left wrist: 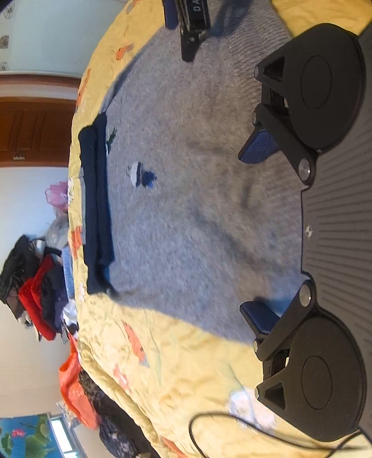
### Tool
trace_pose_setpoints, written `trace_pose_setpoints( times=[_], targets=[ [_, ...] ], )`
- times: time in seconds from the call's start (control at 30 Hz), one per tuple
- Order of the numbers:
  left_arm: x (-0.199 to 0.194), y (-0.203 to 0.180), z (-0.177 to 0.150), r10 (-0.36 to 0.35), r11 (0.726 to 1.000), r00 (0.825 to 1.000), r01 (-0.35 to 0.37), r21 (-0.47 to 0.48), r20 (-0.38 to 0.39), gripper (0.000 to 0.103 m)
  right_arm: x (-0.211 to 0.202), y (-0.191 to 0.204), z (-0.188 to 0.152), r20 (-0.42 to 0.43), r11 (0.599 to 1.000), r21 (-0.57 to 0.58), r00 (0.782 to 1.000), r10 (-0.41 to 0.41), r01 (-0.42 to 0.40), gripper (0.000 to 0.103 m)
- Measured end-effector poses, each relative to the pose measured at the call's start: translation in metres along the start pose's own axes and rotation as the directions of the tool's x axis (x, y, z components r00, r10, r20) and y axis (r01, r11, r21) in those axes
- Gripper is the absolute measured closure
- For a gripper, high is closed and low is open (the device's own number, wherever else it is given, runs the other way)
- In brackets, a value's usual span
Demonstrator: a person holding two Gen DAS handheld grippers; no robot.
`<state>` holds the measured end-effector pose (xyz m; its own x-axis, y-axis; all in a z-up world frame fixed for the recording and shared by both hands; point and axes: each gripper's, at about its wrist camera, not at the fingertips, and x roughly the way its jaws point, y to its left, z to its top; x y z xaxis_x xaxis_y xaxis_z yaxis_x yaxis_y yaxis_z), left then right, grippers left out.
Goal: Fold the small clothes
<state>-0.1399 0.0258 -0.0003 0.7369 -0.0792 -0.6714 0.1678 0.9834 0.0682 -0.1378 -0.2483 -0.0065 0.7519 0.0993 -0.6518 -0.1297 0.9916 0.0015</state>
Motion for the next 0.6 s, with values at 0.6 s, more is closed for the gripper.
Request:
trace_pose_setpoints(
  times=[0.6],
  targets=[
    [-0.024,0.12,-0.023,-0.391,0.757,0.92,0.3,-0.58,-0.035,0.001,-0.076,-0.067,-0.042,-0.148,0.916,0.397,0.981,0.125,-0.056,0.017]
  ],
)
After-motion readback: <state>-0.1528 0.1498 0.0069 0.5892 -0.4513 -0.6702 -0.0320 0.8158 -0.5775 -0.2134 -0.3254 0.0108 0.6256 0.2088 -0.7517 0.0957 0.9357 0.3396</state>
